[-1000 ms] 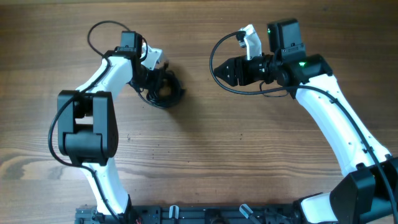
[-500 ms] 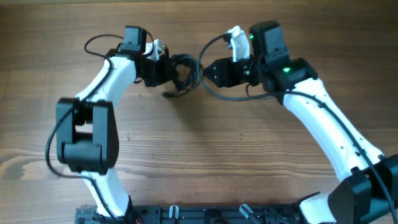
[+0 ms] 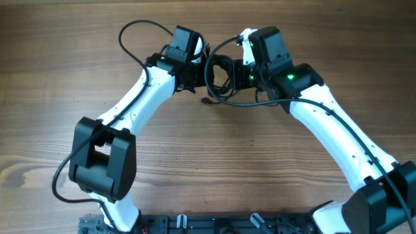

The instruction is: Untangle cables

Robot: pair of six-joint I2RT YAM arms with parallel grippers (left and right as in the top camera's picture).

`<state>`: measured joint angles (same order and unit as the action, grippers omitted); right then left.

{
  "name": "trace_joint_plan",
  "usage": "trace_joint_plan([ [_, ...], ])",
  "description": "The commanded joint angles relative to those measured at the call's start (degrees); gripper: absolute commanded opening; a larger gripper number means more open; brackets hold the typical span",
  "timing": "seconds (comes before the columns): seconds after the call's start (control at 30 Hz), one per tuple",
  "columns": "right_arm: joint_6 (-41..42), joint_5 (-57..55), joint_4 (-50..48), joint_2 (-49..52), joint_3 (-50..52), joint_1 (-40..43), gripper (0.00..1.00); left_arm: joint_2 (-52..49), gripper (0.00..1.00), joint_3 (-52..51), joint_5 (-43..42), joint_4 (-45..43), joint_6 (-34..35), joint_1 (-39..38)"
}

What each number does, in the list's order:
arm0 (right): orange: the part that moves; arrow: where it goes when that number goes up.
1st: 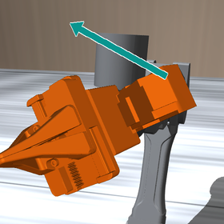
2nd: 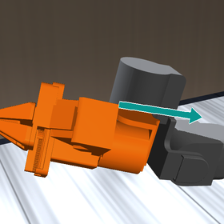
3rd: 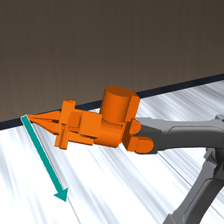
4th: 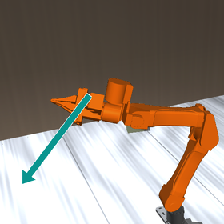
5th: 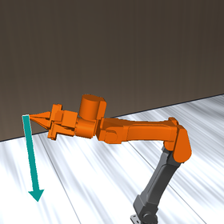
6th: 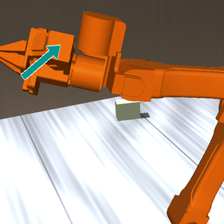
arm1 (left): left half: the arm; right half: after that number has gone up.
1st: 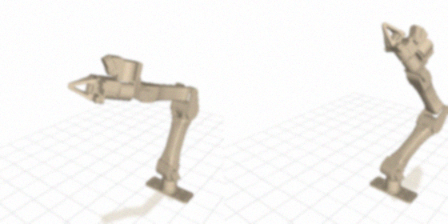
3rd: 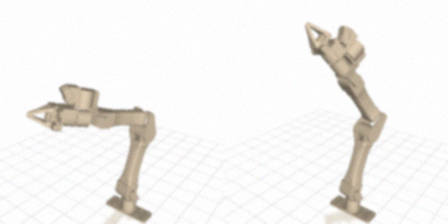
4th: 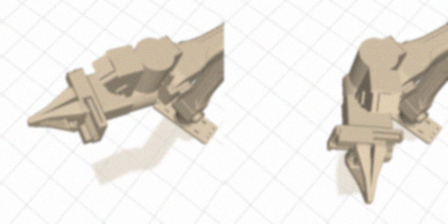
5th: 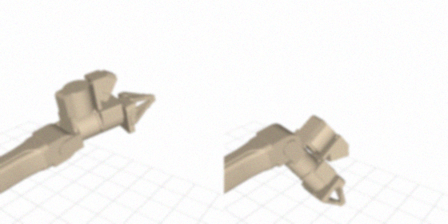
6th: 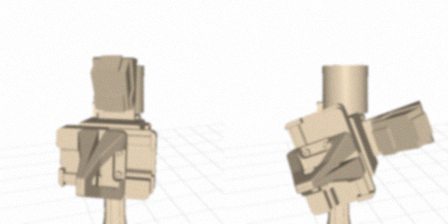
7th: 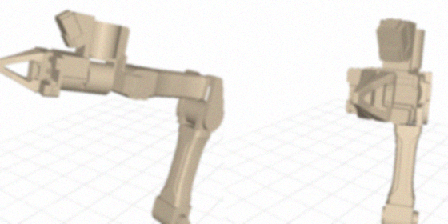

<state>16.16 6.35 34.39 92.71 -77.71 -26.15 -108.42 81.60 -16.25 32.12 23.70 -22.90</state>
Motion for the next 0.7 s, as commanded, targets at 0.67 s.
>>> trace_joint_plan([
  [0.67, -1.22, -10.25, -3.69, 10.08, -0.59, -0.02, 0.04, 4.83, 0.04, 0.76, -16.9, -1.81, 0.81, -1.01],
])
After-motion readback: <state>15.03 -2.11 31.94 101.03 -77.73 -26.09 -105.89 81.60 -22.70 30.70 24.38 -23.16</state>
